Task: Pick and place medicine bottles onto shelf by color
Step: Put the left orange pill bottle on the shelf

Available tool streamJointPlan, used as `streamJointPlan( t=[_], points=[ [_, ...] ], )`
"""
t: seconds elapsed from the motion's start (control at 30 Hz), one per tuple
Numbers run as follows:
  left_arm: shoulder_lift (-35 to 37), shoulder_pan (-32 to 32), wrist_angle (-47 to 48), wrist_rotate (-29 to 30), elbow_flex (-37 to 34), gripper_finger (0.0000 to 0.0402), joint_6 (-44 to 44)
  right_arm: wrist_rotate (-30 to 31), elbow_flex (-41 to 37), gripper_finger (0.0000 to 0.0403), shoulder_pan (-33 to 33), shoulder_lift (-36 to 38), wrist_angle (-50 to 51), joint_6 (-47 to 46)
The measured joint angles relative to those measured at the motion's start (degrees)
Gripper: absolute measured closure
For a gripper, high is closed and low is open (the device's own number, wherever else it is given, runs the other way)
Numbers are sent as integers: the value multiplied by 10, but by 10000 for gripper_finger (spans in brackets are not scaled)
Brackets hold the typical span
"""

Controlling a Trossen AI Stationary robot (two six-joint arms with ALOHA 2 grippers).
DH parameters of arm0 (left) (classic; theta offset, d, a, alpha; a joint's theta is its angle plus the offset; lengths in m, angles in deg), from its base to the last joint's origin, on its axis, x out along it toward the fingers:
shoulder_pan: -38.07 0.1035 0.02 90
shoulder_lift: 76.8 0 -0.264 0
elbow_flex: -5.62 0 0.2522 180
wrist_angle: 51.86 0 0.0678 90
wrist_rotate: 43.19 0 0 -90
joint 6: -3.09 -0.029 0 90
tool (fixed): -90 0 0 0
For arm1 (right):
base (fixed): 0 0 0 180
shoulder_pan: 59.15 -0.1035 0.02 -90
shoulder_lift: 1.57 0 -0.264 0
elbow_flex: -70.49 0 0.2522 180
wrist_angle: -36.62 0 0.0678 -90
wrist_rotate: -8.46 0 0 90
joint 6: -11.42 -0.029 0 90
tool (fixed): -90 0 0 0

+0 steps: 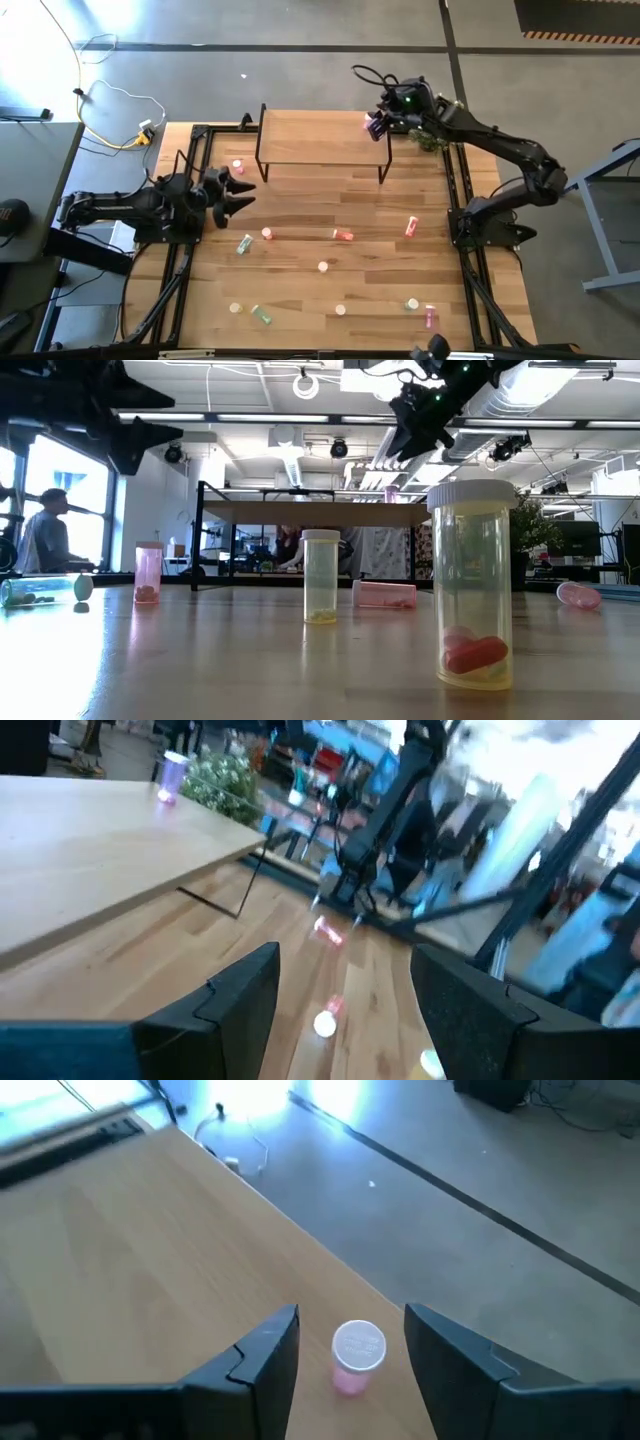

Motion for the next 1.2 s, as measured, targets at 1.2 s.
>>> streamJointPlan(
  t=[1.2],
  points=[
    [-429, -134, 296, 17, 227, 186, -125, -4, 0, 229, -83, 79, 14, -50]
  ],
)
